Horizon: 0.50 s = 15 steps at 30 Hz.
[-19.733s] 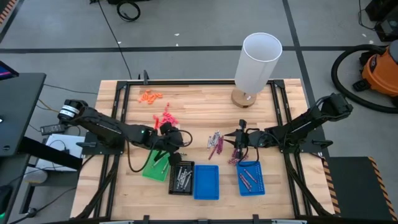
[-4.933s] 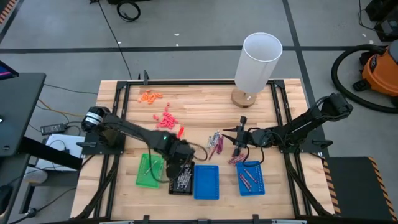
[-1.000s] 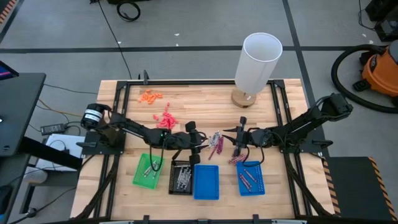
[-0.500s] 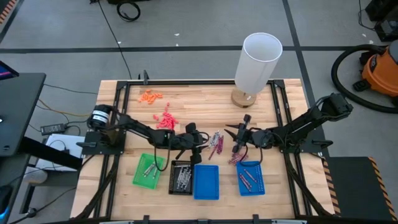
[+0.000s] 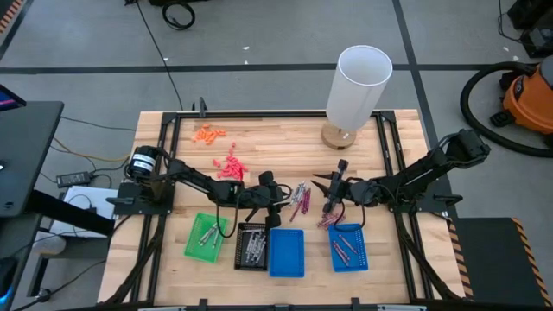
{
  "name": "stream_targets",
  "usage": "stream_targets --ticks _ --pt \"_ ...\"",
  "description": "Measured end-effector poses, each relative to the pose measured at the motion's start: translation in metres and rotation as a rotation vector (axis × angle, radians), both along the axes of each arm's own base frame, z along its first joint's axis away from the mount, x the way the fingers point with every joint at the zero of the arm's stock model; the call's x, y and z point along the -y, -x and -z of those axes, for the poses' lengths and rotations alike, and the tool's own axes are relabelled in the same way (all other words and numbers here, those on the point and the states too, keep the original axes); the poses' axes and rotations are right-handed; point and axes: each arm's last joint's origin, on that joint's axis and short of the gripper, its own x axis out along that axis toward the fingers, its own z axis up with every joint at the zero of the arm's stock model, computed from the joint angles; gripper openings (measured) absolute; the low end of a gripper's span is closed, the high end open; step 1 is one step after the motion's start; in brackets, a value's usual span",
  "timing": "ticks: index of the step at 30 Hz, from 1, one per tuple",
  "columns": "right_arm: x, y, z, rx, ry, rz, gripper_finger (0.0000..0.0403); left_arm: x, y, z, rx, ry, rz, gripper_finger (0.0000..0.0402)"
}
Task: Sort crayons
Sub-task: Put the white crayon into the green bin
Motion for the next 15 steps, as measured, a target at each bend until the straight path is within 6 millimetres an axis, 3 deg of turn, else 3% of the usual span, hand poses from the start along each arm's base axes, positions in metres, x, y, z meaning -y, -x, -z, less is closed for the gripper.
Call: stream_targets --ticks 15 --pt "0.0001 0.0 0.0 -0.005 0.012 -0.001 0.0105 -0.0034 -0.0006 0.0008 -0.006 0.066 0.034 0.0151"
